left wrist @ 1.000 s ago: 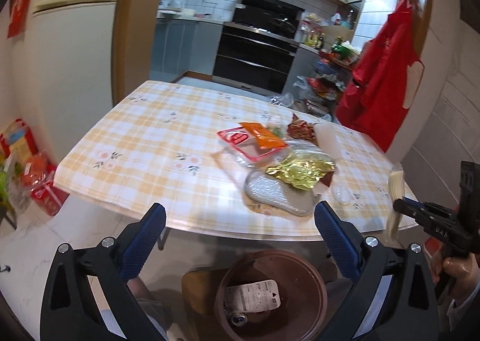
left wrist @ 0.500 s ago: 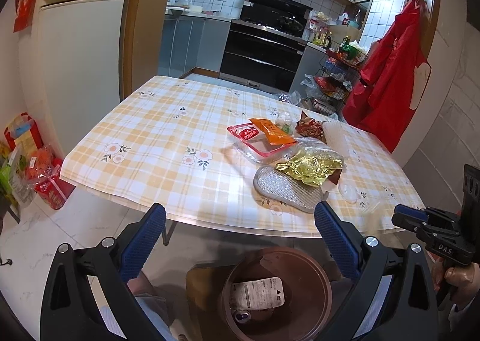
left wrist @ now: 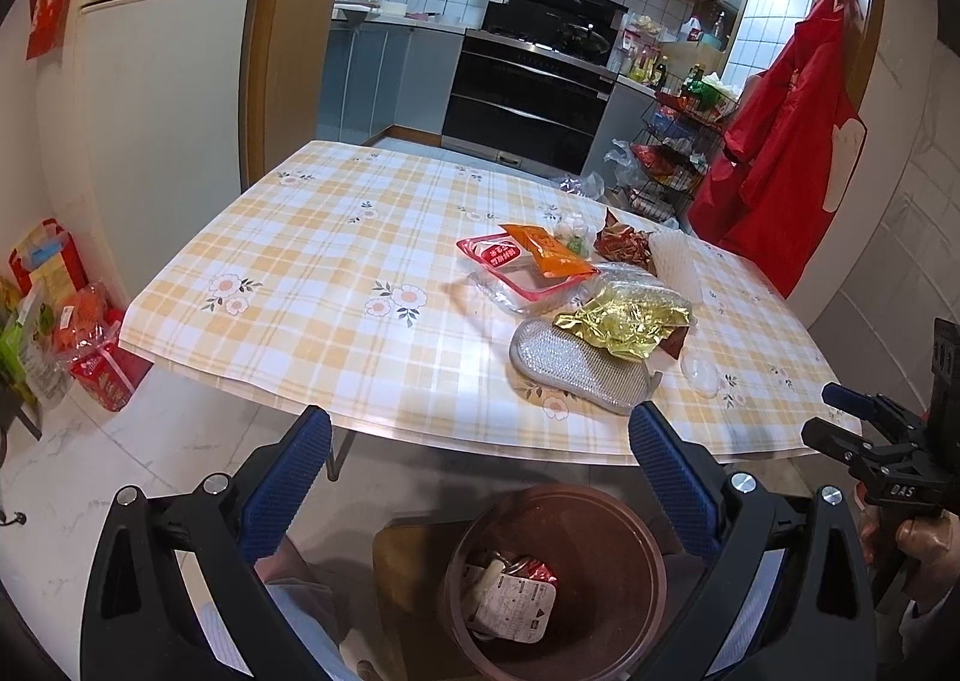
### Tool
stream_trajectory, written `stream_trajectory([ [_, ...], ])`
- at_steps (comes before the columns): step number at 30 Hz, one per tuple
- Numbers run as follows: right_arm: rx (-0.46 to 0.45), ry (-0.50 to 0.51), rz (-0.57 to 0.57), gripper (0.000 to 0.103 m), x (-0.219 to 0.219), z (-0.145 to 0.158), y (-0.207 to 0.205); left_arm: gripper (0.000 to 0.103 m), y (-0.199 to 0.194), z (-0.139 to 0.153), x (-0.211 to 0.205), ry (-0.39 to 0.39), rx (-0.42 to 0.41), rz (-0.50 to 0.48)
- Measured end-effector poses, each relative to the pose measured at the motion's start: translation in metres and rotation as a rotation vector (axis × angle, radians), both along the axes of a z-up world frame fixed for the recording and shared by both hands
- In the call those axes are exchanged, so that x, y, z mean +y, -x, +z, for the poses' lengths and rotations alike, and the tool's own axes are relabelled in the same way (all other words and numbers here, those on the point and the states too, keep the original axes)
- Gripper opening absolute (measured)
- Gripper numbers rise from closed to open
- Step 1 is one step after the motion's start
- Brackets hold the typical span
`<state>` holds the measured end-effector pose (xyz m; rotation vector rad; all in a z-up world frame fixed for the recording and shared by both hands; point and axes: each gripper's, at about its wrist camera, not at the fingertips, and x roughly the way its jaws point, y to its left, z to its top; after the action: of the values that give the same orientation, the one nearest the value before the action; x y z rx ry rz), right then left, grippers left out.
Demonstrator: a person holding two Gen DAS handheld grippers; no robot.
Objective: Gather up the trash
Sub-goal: 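Move both tools back toward the remaining trash on the table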
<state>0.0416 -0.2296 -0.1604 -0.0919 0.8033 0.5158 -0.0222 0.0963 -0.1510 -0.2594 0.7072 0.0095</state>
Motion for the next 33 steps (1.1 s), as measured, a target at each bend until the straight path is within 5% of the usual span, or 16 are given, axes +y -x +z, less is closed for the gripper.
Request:
stream_trajectory([
  [15, 0.049, -0.044, -0.163, 0.097, -0.047, -0.038, -0.024, 0.097, -0.019, -0.024, -0.014, -0.015, 0.078, -0.02],
  [23, 0.043, -0.153, -0.22, 0.097, -0.081, -0.05, -0.04, 0.097, -0.04, -0.04, -0.026, -0.003, 0.122, -0.053],
  [28, 0.06, -0.025, -0.227, 0.097, -0.084, -0.071, -0.063, 0.097, -0.057, -0.051, -0.031, 0.013, 0.149, -0.067],
  [33, 0.139, -0.012, -0.228, 0.097, -0.087, -0.101, -0.096, 0.097, -0.081, -0.064, -0.041, 0.018, 0.177, -0.096],
])
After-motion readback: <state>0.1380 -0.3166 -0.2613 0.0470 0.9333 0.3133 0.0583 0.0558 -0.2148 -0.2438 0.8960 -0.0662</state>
